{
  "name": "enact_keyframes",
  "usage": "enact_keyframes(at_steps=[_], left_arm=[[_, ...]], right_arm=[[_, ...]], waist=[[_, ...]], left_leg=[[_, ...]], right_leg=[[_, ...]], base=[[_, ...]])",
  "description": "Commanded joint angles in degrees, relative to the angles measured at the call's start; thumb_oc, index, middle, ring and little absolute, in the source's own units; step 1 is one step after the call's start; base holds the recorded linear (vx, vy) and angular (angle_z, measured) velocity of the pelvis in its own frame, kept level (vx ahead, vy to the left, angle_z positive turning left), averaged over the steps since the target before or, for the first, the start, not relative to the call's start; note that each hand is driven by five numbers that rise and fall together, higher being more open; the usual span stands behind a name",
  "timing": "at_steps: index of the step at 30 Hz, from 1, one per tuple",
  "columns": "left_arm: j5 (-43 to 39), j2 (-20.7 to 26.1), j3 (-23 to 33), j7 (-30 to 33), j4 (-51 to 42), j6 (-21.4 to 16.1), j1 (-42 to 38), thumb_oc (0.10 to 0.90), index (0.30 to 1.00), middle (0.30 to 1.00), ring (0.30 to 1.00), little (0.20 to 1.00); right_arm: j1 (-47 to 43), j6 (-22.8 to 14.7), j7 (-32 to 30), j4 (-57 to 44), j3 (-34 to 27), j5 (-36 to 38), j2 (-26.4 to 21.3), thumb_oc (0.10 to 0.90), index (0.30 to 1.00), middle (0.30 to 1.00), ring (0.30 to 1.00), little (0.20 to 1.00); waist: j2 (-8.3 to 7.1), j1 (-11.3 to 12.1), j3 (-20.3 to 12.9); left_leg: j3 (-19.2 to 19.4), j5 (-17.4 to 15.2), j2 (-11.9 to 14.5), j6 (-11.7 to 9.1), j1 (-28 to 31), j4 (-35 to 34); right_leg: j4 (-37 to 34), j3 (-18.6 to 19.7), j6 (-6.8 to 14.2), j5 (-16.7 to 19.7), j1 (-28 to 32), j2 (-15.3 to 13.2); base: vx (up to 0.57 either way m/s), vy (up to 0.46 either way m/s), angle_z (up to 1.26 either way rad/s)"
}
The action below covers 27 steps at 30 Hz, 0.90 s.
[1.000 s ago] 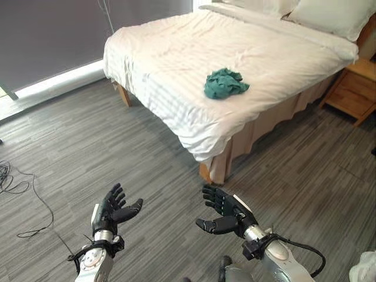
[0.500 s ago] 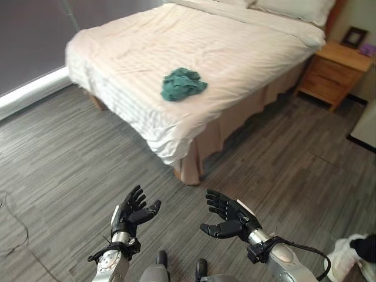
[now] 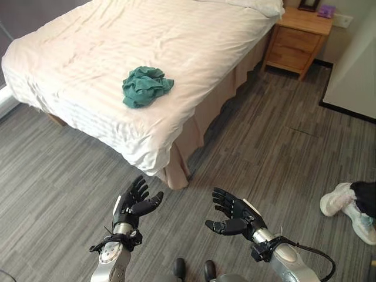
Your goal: Pick up bed clothes into laundry basket.
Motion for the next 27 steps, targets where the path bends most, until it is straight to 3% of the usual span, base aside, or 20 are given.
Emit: enact_keyframes(at_steps=[1,12,19,25,26,27], left_arm=[[1.32,3.45,1.83,-0.73,-5.37,-5.22,0.0,0.8,0.9,0.9,0.9,0.9],[1.3,3.72,0.42,-0.73,-5.82,-5.47,-1.37,0.8,0.9,0.9,0.9,0.9],[0.96,4.77,0.6,0.34,-5.78,-6.2,-3.04,0.8,0.9,0.9,0.9,0.9],[1.28,4.58,-0.06,0.4,-6.19,-6.36,-3.51,0.8,0.9,0.9,0.9,0.9],[1.46,3.27,13.27,2.17,-7.94,-5.09,1.14,0.8,0.9,0.9,0.9,0.9],[1.74,3.59,13.46,2.22,-7.93,-5.13,0.61,0.8,0.9,0.9,0.9,0.9]], right_arm=[[0.93,-4.74,1.16,-6.31,0.88,0.12,2.42,0.8,0.9,0.9,0.9,0.9],[1.63,-5.15,0.48,-5.31,0.88,-0.19,3.16,0.8,0.9,0.9,0.9,0.9],[-0.38,-5.11,0.32,-5.01,3.21,-0.35,3.14,0.8,0.9,0.9,0.9,0.9],[-0.6,-5.02,0.45,-5.32,3.46,0.02,2.81,0.8,0.9,0.9,0.9,0.9],[3.85,-8.77,-9.99,-0.4,-23.27,4.13,1.35,0.8,0.9,0.9,0.9,0.9],[4.52,-8.76,-10.69,-0.25,-23.84,2.53,1.43,0.8,0.9,0.9,0.9,0.9]], waist=[[-3.33,0.21,-3.38],[-3.57,-1.24,-2.36],[-5.44,-0.92,-0.13],[-6.69,-0.59,0.48],[-7.38,2.46,-4.51],[-6.56,1.43,-5.56]], left_leg=[[2.97,-4.45,1.51,-0.98,-2.24,1.58],[5.74,-3.71,0.25,-0.65,-2.7,-1.03],[8.72,-2.38,0.67,-0.89,-7.18,-1.26],[8.05,-2.07,1.06,-0.99,-7.2,-1.26],[2.21,-5.2,10.29,-5.05,-4.91,27.21],[4.3,-8.58,10.26,-4.81,-0.53,22.9]], right_leg=[[-3.41,1.08,8.24,3.76,0.41,-12.09],[-6.11,3.66,9.72,7.63,-2.62,-13.34],[-9.2,4.81,10.81,12.24,-7.49,-12.58],[-9.23,4.81,10.58,11.9,-7.17,-12.21],[-1.96,-6.79,2.36,-0.6,4.94,-7.41],[-1.5,-7.91,3.07,-0.66,4.38,-7.15]], base=[[0.01,0.038,-0.22],[-0.06,0.054,-0.19],[-0.12,0.012,-0.16],[-0.05,-0.006,-0.12],[-0.08,0.041,-0.01],[-0.1,0.105,0.13]])
